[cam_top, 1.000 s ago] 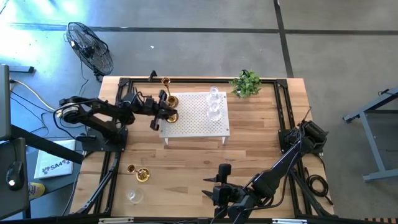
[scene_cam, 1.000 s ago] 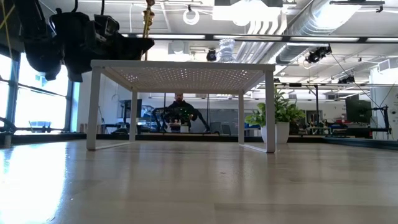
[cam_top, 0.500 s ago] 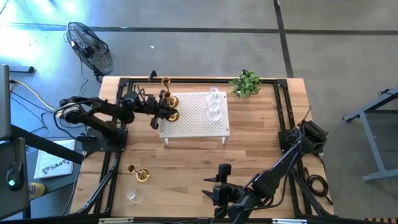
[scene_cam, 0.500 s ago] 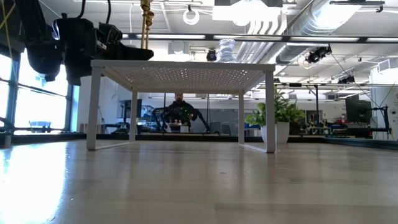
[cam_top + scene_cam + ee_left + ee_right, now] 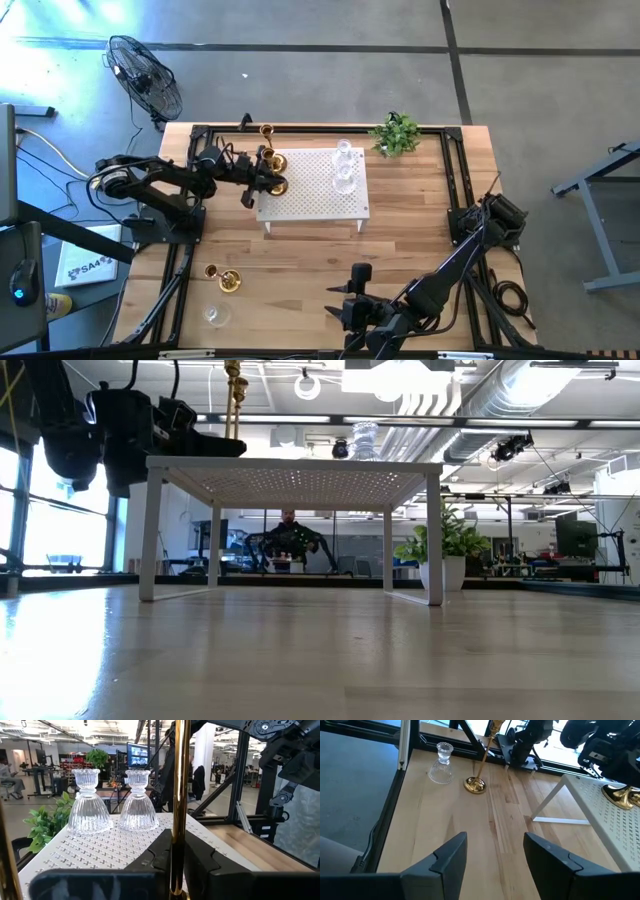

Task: Pick & Place candle stick holders
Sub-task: Put the right gold candle holder on the shelf aligned with the other gold candle holder, then put the transparent glass candle holder on the shelf aligned with the other transparent glass candle holders

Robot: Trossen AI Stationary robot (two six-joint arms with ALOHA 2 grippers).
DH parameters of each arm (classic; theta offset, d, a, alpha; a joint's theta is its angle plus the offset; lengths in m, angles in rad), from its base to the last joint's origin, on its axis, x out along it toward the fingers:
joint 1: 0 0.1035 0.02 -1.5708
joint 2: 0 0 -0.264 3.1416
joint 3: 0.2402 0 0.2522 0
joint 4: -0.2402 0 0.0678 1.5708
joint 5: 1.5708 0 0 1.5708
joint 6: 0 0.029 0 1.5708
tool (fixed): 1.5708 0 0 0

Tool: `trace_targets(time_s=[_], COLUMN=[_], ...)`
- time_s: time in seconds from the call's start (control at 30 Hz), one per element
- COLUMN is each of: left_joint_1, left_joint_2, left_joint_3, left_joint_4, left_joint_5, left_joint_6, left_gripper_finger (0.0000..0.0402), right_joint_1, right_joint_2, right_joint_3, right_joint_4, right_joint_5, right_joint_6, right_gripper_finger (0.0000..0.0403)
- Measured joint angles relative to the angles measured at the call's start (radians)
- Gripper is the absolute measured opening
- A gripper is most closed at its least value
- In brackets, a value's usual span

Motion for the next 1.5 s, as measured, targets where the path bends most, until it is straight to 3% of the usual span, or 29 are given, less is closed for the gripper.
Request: trace_targets(time_s=[0.2, 0.7, 1.5], left_joint_1=[0.000, 0.000, 0.000], left_joint_2=[0.000, -0.001, -0.029], left_joint_3=[0.000, 0.001, 0.000], left_joint_4=[0.011, 0.045, 0.045], left_joint_5=[0.003, 0.014, 0.000], left_joint_6=[0.000, -0.101, -0.045], left_gripper_finger=[0.0076, 0.0216, 0.0225], right_joint_1=[0.000, 0.000, 0.000], right_joint_2=[0.000, 0.000, 0.000], right_joint_3=[0.000, 0.000, 0.000], right_joint_4=[0.000, 0.000, 0.000], right_joint_5=[-0.003, -0.003, -0.037], right_joint_6=[0.000, 0.000, 0.004], right_gripper_finger=[0.0188, 0.0188, 0.0188])
